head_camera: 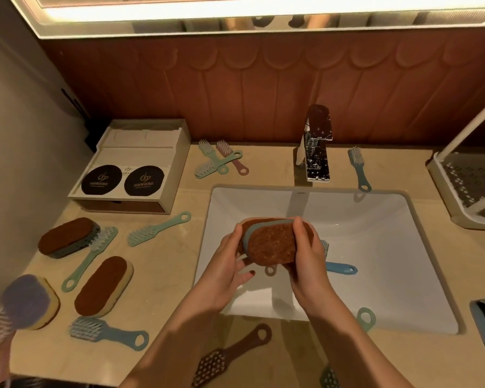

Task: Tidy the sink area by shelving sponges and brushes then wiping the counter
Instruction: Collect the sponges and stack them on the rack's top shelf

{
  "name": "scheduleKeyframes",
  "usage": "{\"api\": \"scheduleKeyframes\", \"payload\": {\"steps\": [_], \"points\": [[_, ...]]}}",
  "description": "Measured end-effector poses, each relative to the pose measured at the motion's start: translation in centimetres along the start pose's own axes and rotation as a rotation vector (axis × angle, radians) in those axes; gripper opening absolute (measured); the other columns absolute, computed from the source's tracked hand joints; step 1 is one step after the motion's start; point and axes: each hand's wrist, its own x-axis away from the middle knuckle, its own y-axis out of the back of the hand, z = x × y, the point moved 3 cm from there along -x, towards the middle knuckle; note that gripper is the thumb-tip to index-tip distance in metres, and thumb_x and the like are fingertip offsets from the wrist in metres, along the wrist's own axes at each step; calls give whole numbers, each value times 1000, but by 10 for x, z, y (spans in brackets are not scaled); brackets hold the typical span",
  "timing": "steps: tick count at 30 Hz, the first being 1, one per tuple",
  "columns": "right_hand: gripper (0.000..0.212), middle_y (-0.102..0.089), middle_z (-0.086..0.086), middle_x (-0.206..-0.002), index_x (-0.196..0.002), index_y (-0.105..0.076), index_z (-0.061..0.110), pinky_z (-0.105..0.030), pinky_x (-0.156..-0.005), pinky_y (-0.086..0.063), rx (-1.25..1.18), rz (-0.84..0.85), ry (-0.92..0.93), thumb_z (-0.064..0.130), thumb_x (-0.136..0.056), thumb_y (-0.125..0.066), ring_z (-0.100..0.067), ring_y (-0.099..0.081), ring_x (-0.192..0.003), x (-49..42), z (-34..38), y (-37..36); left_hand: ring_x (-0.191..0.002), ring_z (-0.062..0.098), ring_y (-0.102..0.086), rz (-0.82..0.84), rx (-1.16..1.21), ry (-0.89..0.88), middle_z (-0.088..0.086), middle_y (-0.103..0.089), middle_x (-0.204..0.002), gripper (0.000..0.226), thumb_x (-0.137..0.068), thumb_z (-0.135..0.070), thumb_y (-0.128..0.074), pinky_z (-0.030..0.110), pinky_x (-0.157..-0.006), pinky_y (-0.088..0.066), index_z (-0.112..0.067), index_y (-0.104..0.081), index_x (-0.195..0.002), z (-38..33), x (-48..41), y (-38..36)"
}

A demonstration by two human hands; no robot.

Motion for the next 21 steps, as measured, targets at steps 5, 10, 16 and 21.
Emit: {"api": "scheduleKeyframes", "payload": {"steps": [5,10,16,21], "points": [[26,-59,1,-108,-105,-57,34,-20,-74,-54,296,147,378,46,-81,-62,-8,-58,-100,11,15,-8,-104,33,-62,49,209,159,16,-68,-111,60,-86,-66,-32,49,-82,-49,-19,-63,-109,-11,7,-1],[31,-52,-1,-116,-105,-55,44,-36,-88,-51,330,155,529,48,-74,-54,-14,-54,-107,19,4,-9,-104,31,-63,72,185,220,15,-68,-111,66,-83,-68,-37,46,-84,-51,-17,-62,-115,-9,11,-6],[47,-46,12,-126,-122,-46,45,-29,-92,-49,412,205,580,50,-76,-51,-3,-50,-112,18,16,-18,-110,25,-60,-2,134,-36,8,-62,-121,36,-92,-46,-45,40,-73,-55,-28,-56,-121,-9,12,-22],[40,-53,6,-114,-120,-48,47,-29,-74,-57,408,296,241,34,-83,-56,-5,-59,-93,9,30,-7,-89,23,-65,-219,-211,-322,15,-63,-105,21,-93,-27,-49,30,-62,-53,-16,-55,-110,-24,12,-10]]}}
